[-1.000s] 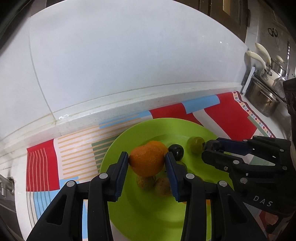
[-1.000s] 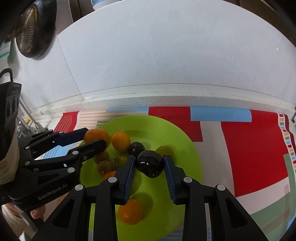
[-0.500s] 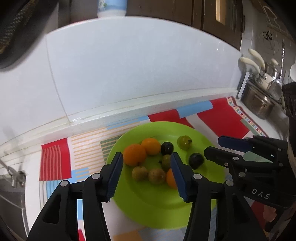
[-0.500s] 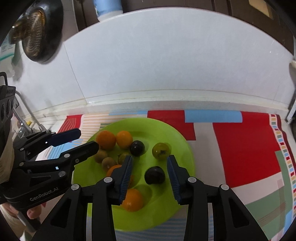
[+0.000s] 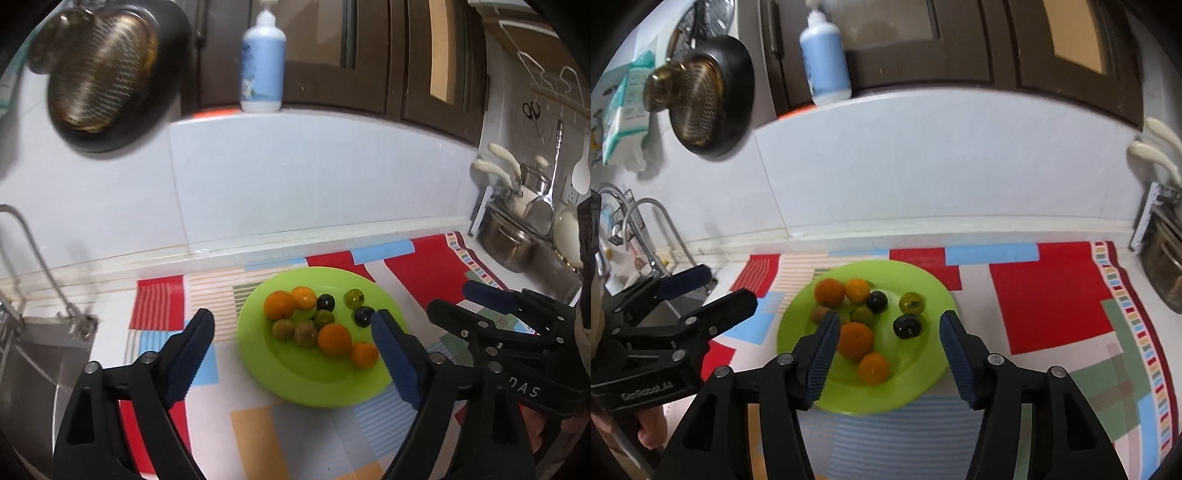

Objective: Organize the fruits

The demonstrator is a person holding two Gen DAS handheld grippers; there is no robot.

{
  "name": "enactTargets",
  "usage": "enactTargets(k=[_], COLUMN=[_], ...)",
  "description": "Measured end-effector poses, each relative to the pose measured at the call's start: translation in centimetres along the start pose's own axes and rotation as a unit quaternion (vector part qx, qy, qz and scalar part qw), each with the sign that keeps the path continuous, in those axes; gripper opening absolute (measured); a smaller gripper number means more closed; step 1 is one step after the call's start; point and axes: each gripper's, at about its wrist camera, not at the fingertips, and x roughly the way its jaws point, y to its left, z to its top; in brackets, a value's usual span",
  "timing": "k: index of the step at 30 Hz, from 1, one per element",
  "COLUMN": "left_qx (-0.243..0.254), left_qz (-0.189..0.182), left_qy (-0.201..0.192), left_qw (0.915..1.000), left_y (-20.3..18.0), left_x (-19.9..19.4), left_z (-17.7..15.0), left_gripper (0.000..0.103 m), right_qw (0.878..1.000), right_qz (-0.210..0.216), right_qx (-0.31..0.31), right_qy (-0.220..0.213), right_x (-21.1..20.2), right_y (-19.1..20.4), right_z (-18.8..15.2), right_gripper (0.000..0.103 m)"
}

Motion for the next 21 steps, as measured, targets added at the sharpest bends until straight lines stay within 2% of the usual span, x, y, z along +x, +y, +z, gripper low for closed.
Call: enactTargets(k=[8, 11, 21], left_qx=[0.007, 0.010, 0.007], left_qz=[0.037, 0.046, 0.054], left_qy=[-0.029, -0.036, -0.033], left_qw=[0.9989, 0.9983, 0.9980], left_y=[-1.1, -1.5, -2.9], left_x=[-5.5, -7.1, -11.3], left_z=[-2.2, -3.2, -6.4], left_gripper=[0.100, 0.103, 0.103], right_qw=[0.999, 0.999, 0.999], right_qz=[-0.018, -0.019, -0.022], right_qx=[-0.016, -0.019, -0.029], right_qy=[-0.028, -0.032, -0.038], right_x=[-5.5, -7.1, -11.9], right_y=[0.9, 1.2, 2.1], right_z=[-2.3, -3.3, -6.8], right_gripper=[0.069, 0.069, 0.073])
